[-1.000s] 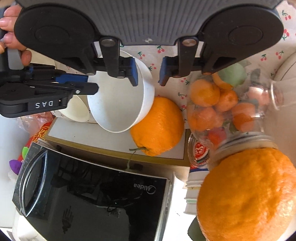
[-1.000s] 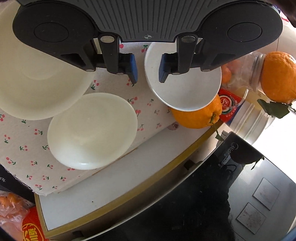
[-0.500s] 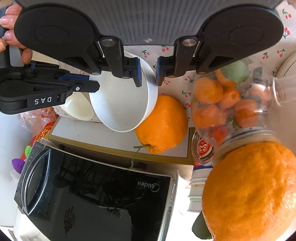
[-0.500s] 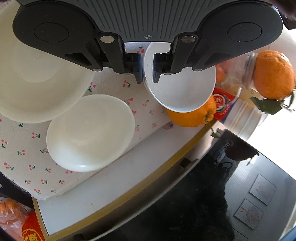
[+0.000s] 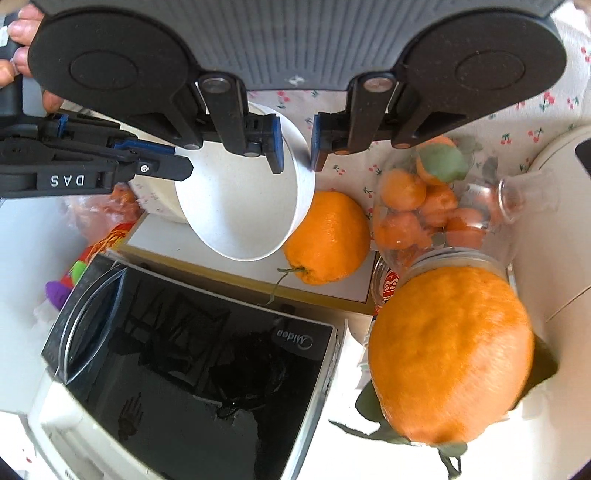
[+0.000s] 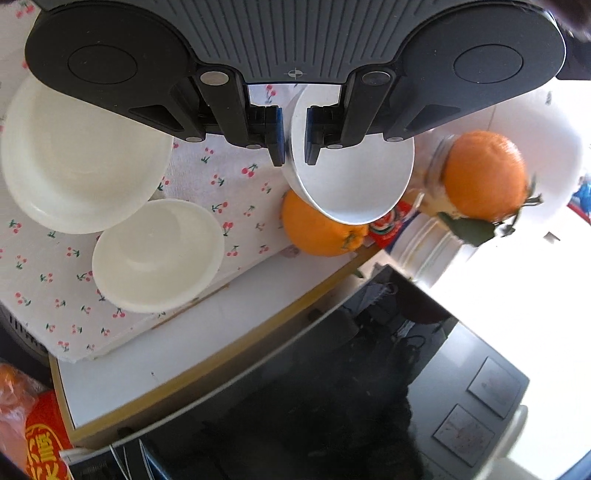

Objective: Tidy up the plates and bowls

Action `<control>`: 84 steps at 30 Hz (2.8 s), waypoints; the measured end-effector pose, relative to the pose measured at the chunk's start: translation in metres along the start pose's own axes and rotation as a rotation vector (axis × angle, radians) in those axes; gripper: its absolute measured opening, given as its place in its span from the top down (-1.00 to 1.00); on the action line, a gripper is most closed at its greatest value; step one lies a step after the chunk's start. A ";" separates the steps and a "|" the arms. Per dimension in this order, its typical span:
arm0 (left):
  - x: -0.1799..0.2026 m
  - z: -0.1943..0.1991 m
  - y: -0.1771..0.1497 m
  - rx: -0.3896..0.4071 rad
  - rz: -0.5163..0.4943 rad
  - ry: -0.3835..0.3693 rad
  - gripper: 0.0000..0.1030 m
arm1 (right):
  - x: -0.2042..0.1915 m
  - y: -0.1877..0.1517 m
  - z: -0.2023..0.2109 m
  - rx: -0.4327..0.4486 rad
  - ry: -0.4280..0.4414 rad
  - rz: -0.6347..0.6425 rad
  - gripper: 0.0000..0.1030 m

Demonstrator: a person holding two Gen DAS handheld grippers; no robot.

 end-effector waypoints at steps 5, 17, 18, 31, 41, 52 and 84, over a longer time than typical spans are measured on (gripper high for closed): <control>0.008 0.021 -0.006 -0.048 0.012 -0.024 0.73 | -0.015 -0.007 0.028 -0.018 -0.014 0.034 0.78; 0.064 0.053 -0.057 -0.172 0.027 -0.133 0.73 | 0.008 -0.036 0.116 -0.057 -0.134 0.084 0.76; 0.069 0.055 -0.064 -0.186 0.030 -0.142 0.72 | 0.012 -0.037 0.124 -0.051 -0.126 0.075 0.76; 0.122 0.067 -0.148 -0.319 0.068 -0.257 0.68 | 0.089 -0.062 0.190 -0.115 -0.130 -0.051 0.76; 0.136 0.051 -0.184 -0.408 0.031 -0.258 0.66 | 0.128 -0.080 0.191 -0.183 -0.202 -0.105 0.72; 0.136 0.052 -0.182 -0.395 0.010 -0.266 0.64 | 0.137 -0.079 0.181 -0.203 -0.229 -0.120 0.70; 0.151 0.060 -0.115 -0.209 -0.286 -0.087 -0.70 | 0.132 -0.023 0.158 -0.031 -0.188 -0.176 -0.38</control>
Point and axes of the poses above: each gripper's, at about its wrist camera, not at the fingertips, and z roughly against the way its jaws point, x to its right, y to its top, the point moved 10 cm from there along -z, roughly the way its jaws point, and after that the axes turned 9 degrees about y, right-handed, at the moved point
